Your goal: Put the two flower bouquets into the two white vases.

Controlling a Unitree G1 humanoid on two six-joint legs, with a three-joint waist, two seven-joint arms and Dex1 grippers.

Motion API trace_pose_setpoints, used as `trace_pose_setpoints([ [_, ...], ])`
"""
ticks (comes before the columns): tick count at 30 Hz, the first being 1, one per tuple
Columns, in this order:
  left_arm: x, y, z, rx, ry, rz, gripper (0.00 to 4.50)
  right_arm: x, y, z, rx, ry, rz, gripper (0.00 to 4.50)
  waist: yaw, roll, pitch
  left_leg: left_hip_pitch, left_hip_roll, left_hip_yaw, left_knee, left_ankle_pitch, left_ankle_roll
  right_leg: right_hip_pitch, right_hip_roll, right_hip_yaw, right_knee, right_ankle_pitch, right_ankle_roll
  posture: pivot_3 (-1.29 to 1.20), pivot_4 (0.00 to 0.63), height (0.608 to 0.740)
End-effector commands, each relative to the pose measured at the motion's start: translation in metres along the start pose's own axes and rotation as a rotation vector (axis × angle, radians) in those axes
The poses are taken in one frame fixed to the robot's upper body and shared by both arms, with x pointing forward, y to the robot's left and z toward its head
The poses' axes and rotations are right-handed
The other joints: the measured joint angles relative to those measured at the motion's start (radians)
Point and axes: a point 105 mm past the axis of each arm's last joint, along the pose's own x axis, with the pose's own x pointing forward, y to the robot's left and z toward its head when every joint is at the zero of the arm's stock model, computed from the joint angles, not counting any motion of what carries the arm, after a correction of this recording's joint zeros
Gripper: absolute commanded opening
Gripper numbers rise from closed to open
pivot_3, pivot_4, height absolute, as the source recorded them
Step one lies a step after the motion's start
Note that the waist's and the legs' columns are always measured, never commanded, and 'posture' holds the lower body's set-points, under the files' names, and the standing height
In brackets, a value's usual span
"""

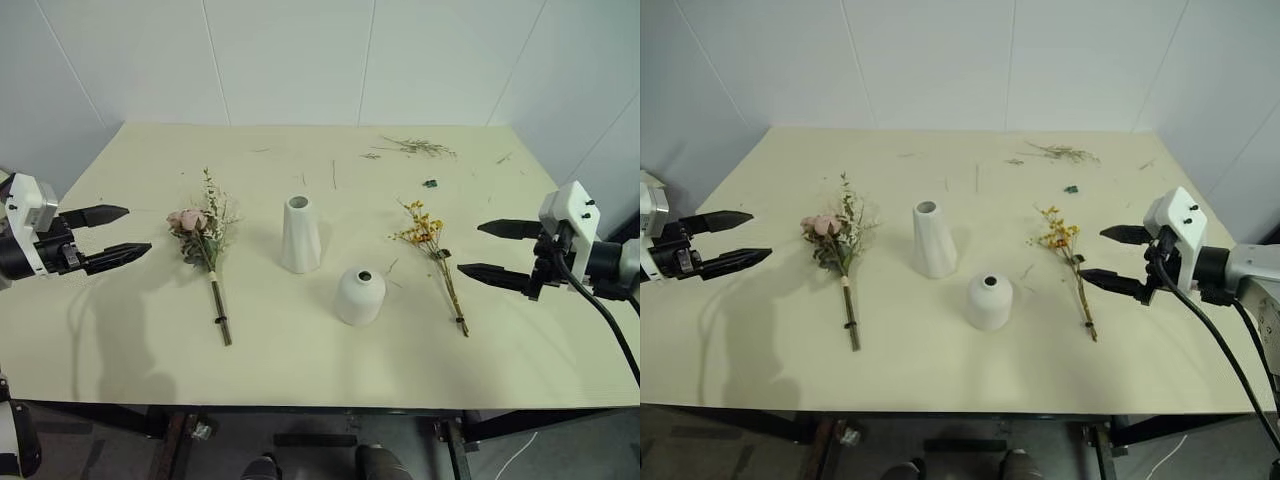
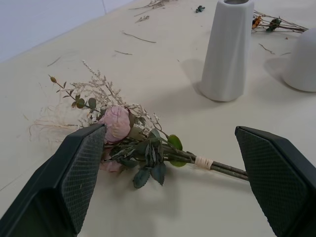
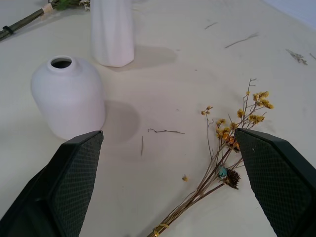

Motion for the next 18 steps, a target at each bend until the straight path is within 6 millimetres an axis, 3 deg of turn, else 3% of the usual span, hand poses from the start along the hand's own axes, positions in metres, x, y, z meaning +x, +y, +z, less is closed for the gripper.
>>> trace_pose_setpoints([
  [1,-0.004,0.003,0.016,0.039,-0.042,0.023,4.46,-0.003,-0.001,0.015,-0.043,-0.047,-0.028,4.50,0.000,0.000,0.000,0.000,0.000,0.000,0.000,0.000,0.000,0.000,0.000,0.000,0.000,0.000,0.000,0.00,0.150,0.740],
  [6,-0.011,0.002,0.017,0.024,-0.038,0.052,4.46,0.010,0.004,0.017,-0.030,-0.086,-0.013,4.50,-0.002,0.000,0.000,0.000,0.000,0.000,0.000,0.000,0.000,0.000,0.000,0.000,0.000,0.000,0.000,0.00,0.150,0.740],
  [12,0.000,0.002,0.023,0.022,-0.091,0.115,4.46,0.017,0.004,0.020,-0.061,-0.090,-0.021,4.50,0.002,0.000,0.000,0.000,0.000,0.000,0.001,0.000,0.000,0.000,0.000,0.000,0.001,0.000,0.000,0.00,0.150,0.740],
  [14,0.000,0.001,0.026,0.009,-0.096,0.156,4.46,0.020,0.003,0.021,0.000,-0.086,0.003,4.50,0.002,0.000,0.000,0.000,0.000,0.000,0.001,0.000,0.000,0.000,0.000,0.000,0.001,0.000,0.000,0.00,0.150,0.740],
  [18,0.004,0.000,0.018,-0.075,-0.044,0.319,4.46,0.023,0.006,0.027,-0.054,-0.152,0.084,4.50,0.000,0.000,0.000,0.000,0.000,0.000,0.001,0.000,0.000,0.000,0.000,0.000,0.001,0.000,0.000,0.00,0.150,0.740],
])
